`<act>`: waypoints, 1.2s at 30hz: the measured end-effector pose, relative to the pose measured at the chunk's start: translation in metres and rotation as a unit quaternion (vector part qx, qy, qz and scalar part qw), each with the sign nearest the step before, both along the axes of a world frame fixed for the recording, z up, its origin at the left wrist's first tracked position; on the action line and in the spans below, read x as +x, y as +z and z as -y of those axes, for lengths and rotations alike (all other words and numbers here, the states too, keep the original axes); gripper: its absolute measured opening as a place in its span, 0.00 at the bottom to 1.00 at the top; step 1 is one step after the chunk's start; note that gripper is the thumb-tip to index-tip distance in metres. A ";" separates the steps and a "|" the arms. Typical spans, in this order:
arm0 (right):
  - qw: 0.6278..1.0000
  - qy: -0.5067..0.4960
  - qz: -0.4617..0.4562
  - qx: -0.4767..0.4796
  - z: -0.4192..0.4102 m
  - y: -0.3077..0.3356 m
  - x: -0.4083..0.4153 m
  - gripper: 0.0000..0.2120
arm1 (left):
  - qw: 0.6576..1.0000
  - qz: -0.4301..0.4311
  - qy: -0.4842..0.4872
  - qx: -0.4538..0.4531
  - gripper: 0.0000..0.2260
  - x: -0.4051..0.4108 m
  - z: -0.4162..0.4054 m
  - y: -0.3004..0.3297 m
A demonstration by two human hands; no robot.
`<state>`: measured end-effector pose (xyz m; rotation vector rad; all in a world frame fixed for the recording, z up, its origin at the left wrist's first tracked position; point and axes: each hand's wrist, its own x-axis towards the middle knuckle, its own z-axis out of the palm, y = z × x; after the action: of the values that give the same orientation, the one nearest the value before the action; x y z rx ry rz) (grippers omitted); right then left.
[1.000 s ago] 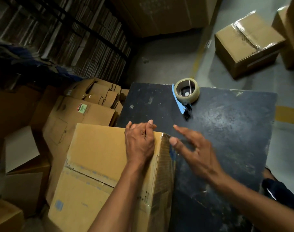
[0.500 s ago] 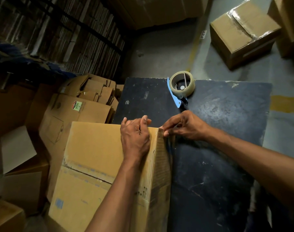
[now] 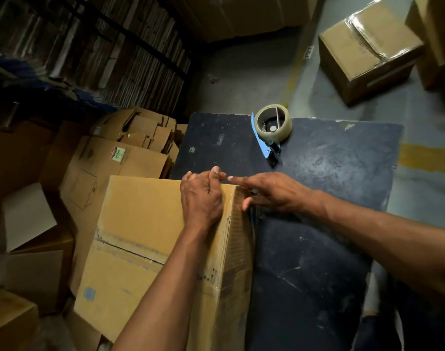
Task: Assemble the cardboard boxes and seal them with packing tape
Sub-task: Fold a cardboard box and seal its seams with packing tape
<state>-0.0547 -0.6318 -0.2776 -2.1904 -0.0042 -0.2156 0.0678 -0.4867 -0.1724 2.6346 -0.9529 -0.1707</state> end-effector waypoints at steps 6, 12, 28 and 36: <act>0.998 -0.034 0.048 0.017 -0.002 0.012 -0.016 0.41 | 0.999 -0.017 0.008 -0.035 0.19 -0.001 0.000 0.005; 0.997 0.021 0.079 -0.007 -0.019 0.021 0.001 0.36 | 0.982 0.065 0.095 -0.149 0.21 -0.007 -0.024 0.024; 0.938 0.006 0.163 -0.307 -0.055 0.042 0.011 0.36 | 0.992 0.060 0.112 0.003 0.19 -0.077 -0.197 0.017; 0.932 0.026 0.067 -0.356 -0.053 0.078 0.028 0.44 | 0.986 0.104 0.127 0.012 0.16 -0.102 -0.259 0.043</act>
<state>-0.0262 -0.5790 -0.1997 -2.8891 -0.2528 -0.3770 -0.0338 -0.2277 -0.1295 2.8063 -0.6676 0.1574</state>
